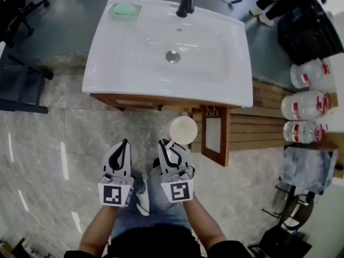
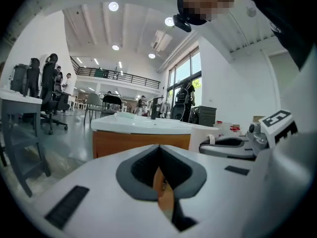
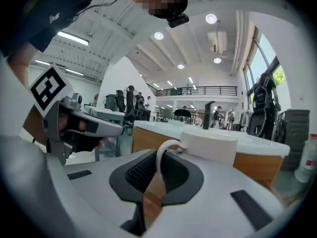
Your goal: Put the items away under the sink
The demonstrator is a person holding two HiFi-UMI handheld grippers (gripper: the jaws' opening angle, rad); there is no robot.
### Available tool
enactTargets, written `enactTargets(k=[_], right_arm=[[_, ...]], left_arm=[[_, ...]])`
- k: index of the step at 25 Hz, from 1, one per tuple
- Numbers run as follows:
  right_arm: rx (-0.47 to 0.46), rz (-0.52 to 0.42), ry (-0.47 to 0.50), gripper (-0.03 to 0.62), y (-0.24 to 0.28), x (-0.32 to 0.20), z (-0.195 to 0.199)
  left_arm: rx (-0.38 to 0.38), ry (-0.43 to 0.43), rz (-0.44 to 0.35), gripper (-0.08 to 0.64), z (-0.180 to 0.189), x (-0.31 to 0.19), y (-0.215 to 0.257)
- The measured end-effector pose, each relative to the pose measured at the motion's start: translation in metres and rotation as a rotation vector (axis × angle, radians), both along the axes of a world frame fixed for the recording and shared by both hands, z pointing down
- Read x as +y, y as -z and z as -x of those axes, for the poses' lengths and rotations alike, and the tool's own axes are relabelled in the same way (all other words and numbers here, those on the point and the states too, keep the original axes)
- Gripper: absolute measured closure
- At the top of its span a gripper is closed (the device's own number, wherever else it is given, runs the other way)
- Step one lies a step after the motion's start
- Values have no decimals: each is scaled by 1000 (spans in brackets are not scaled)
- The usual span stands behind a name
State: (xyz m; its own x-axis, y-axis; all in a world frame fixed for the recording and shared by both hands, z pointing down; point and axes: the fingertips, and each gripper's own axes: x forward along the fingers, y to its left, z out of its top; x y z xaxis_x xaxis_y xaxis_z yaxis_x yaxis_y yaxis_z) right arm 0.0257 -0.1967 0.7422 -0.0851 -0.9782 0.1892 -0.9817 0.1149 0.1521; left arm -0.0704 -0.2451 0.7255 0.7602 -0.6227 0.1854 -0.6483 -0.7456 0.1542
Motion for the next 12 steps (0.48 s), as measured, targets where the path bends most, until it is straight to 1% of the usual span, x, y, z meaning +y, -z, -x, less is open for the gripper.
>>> enactTargets(k=[3, 5, 7, 10, 12], right_arm=[[-62, -25, -79, 558, -44, 12, -27], [-78, -29, -108, 558, -74, 17, -41], [-70, -24, -119, 558, -106, 19, -53], [-64, -45, -125, 558, -149, 12, -70], [-29, 4, -117, 558, -183, 5, -82]], left_arm=[[26, -33, 1, 554, -25, 8, -36], [29, -39, 17, 554, -36, 10, -63], [27, -43, 10, 554, -44, 7, -88], [26, -41, -9, 554, -54, 3, -125], [7, -48, -17, 554, -57, -2, -149]])
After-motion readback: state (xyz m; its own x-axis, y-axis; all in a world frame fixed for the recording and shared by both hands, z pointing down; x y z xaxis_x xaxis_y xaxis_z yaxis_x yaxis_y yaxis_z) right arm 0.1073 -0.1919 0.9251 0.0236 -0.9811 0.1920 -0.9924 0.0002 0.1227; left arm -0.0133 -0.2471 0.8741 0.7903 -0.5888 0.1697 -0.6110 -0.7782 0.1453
